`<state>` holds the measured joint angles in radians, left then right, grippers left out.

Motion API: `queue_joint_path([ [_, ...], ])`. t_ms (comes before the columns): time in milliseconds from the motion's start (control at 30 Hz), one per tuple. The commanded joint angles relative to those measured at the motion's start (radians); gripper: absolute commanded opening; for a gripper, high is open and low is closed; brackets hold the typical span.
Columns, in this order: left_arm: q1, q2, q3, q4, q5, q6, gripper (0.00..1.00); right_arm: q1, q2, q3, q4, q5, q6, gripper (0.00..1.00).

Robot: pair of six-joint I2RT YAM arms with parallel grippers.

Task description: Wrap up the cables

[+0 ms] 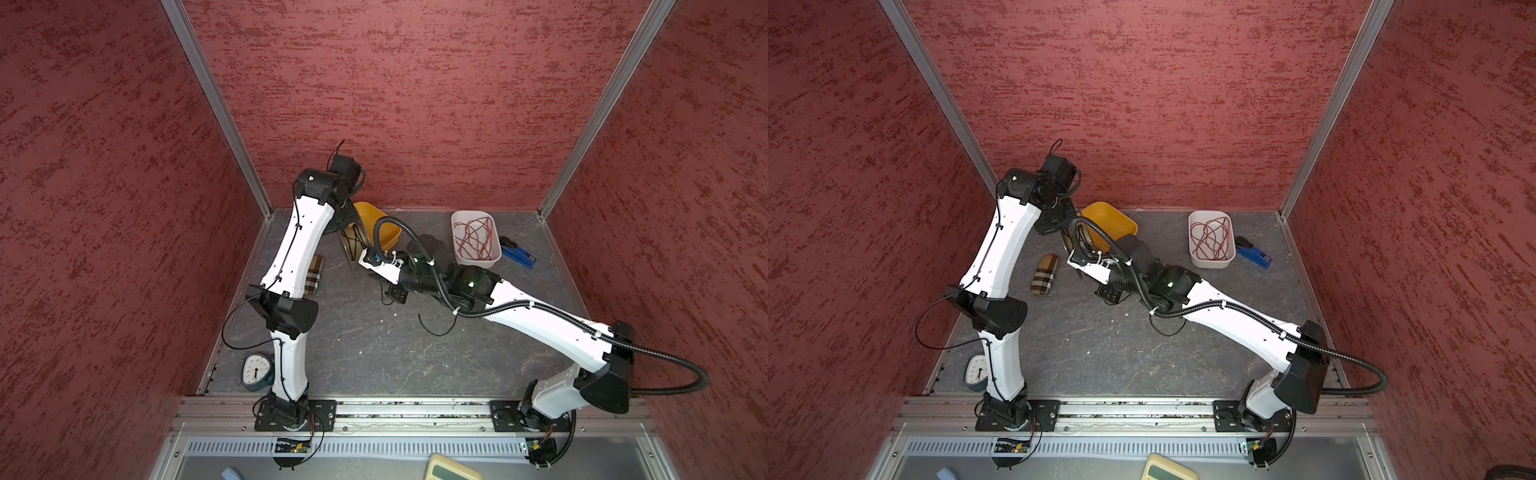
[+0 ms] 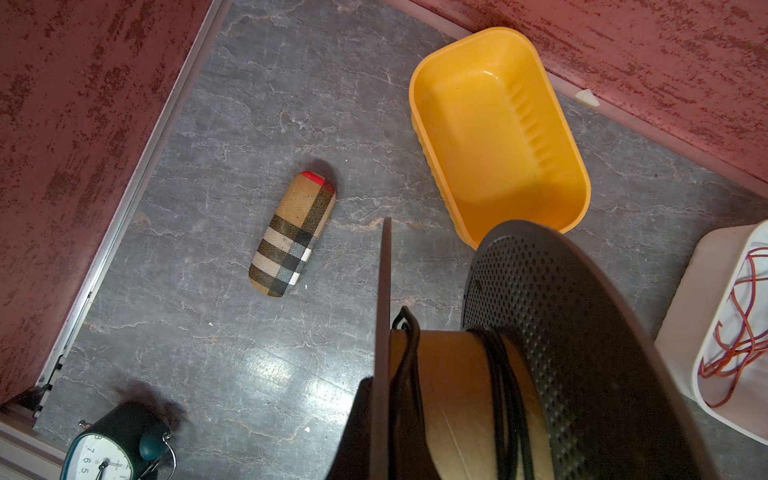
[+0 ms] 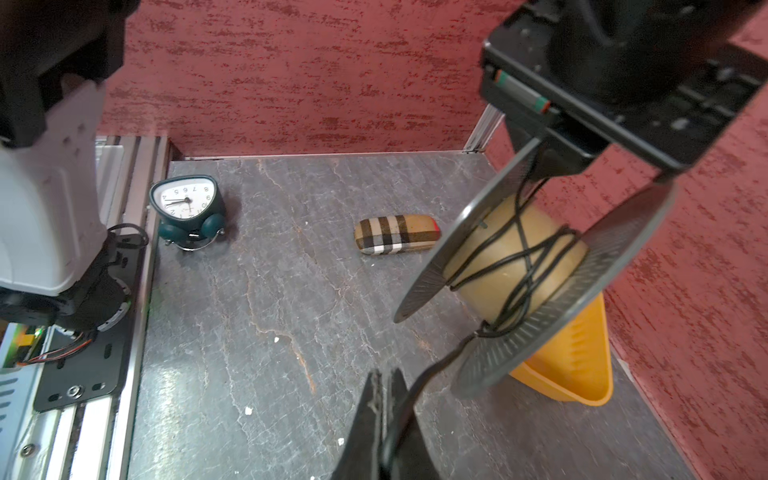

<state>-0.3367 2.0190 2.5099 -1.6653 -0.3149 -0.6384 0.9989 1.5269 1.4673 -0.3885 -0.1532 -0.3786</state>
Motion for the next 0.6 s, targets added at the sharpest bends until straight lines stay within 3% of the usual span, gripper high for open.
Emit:
queue_joint_path([
  [0,0.012,0.018,0.035,0.077,-0.048,-0.015,0.0,0.05,-0.01,0.057,0.075,-0.082,-0.017,0.01],
  [267,-0.012,-0.015,-0.037,0.081,-0.065,0.004,0.0,0.051,-0.023,0.05,0.122,0.058,0.009,0.0],
  [433,-0.053,-0.061,-0.105,0.114,-0.087,0.093,0.0,0.024,-0.021,0.053,0.112,0.185,0.045,0.0],
  [567,-0.057,-0.099,-0.16,0.121,-0.065,0.137,0.0,-0.043,-0.027,0.071,0.079,0.154,0.103,0.0],
])
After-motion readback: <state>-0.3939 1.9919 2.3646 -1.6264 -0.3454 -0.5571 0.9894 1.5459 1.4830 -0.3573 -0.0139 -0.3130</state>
